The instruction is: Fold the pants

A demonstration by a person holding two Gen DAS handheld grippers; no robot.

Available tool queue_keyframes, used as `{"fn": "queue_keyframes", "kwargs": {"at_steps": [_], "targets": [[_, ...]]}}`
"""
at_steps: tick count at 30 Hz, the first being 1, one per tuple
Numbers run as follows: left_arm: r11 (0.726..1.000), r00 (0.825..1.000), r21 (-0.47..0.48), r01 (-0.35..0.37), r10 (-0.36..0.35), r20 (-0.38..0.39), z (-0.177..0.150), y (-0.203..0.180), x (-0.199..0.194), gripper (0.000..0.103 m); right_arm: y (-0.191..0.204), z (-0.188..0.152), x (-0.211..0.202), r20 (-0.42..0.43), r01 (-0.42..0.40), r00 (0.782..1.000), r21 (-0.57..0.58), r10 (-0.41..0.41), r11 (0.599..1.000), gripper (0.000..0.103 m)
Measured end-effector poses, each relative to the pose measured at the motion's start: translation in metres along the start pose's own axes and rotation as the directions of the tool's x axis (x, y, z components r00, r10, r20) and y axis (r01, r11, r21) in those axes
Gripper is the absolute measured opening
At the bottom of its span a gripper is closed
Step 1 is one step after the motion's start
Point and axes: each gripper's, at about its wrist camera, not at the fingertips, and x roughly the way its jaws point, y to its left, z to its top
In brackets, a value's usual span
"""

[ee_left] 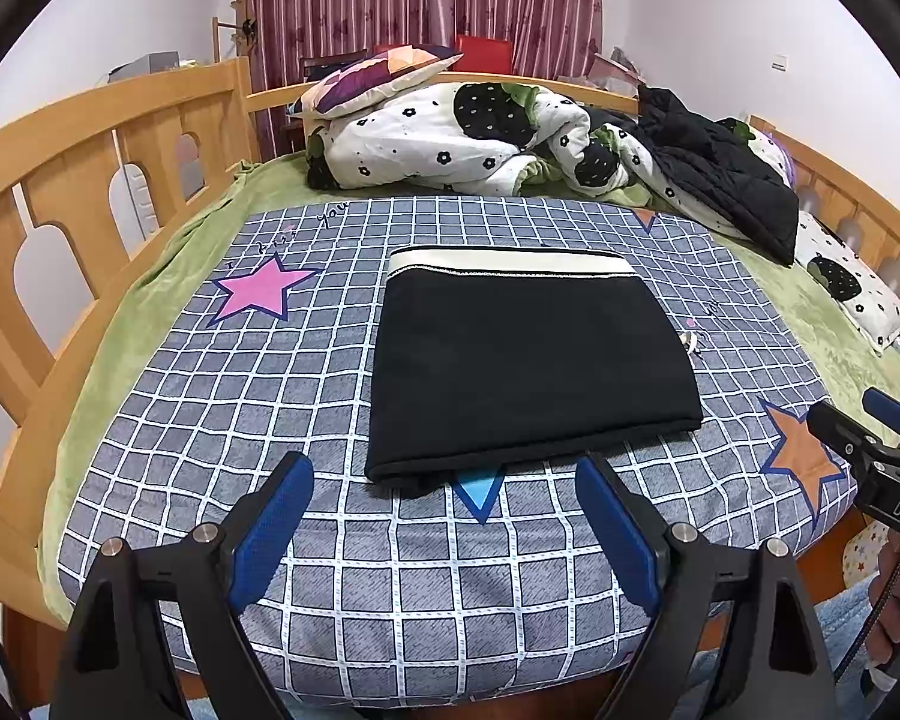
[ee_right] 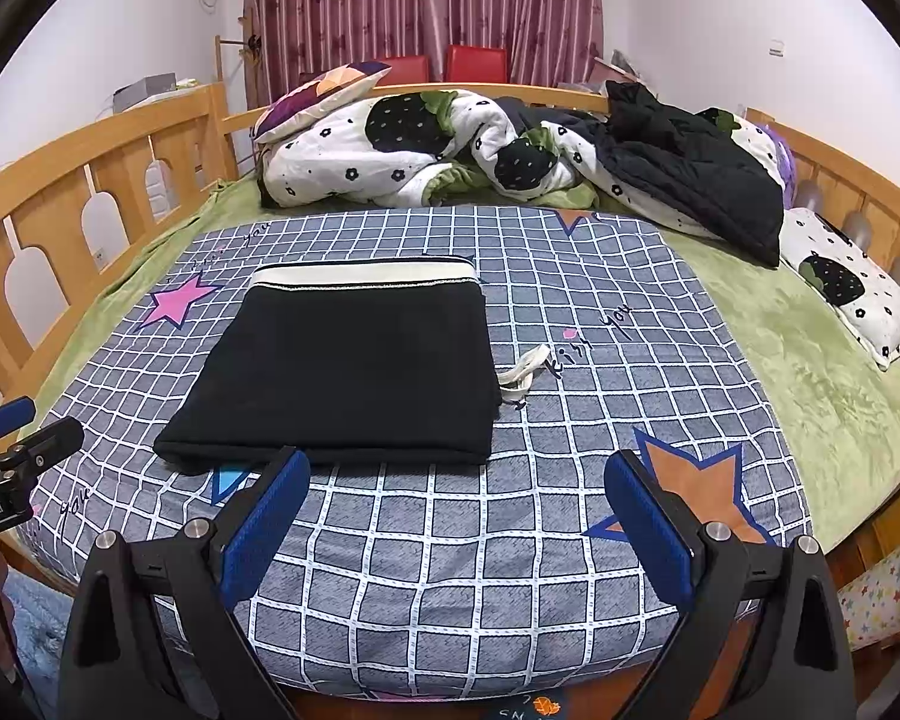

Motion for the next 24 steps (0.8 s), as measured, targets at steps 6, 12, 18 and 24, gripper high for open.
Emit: {"fn": "queue_keyframes", "kwargs": {"at_steps": [6, 12, 18, 24], "targets": [[1.000, 1.000, 0.000, -0.001, 0.001, 0.004, -0.0005, -0.0003, -0.0008, 0.089, -0.0004, -0.0004, 0.0001, -0.001, 0.001, 1.000, 0.000, -0.001, 1.000, 0.097], [1.000, 1.000, 0.000, 0.000, 0.000, 0.004, -0.0005, 0.0002, -0.0008, 0.089, 0.0008, -0.0012, 0.0007, 0.001, 0.004, 1.000, -0.001, -0.004, 1.000, 0.097], [1.000, 1.000, 0.000, -0.002, 0.002, 0.005, -0.0001, 0.0003, -0.0007, 0.089, 0.0002, -0.0023, 0.0008, -0.001, 0.007, 1.000, 0.001, -0.007, 1.000, 0.097], [1.000, 1.000, 0.000, -0.007, 0.007, 0.005, 0.0001, -0.0004, -0.0013, 0.089, -0.0013, -0.0021, 0.0009, -0.002, 0.002, 1.000, -0.001, -0.002, 1.000, 0.097]]}}
